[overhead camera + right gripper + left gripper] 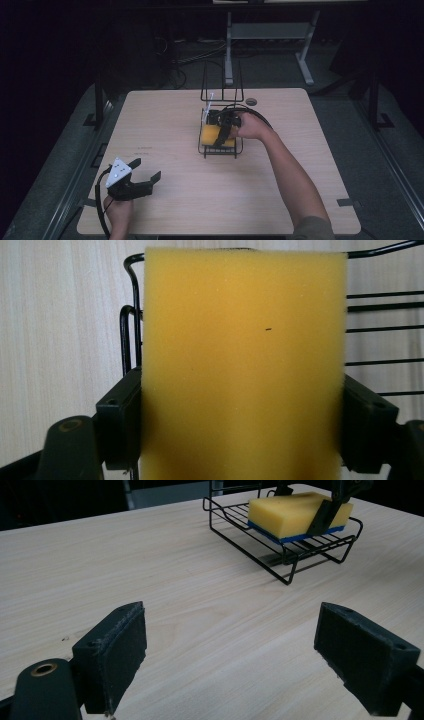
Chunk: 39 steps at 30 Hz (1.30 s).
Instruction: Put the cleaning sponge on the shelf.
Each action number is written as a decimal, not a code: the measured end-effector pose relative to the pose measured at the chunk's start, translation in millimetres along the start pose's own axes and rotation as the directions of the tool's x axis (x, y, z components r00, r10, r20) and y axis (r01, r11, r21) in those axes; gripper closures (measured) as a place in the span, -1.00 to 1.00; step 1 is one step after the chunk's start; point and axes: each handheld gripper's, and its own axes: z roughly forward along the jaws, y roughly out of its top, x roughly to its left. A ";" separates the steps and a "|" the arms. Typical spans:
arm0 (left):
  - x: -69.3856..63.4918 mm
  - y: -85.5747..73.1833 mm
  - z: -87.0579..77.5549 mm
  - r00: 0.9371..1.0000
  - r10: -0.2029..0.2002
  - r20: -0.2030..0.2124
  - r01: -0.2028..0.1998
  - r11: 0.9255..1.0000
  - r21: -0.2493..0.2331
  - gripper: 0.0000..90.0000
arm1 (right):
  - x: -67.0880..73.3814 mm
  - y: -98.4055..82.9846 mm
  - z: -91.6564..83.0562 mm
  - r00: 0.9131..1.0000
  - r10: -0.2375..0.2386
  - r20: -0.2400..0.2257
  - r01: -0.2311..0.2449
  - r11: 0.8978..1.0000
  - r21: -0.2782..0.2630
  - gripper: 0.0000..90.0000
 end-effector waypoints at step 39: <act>-0.3 0.0 -1.1 1.000 -0.006 0.001 0.006 1.000 -0.006 -0.72 | 5.2 -1.5 -5.9 1.000 0.010 0.019 -0.010 1.000 0.007 -0.61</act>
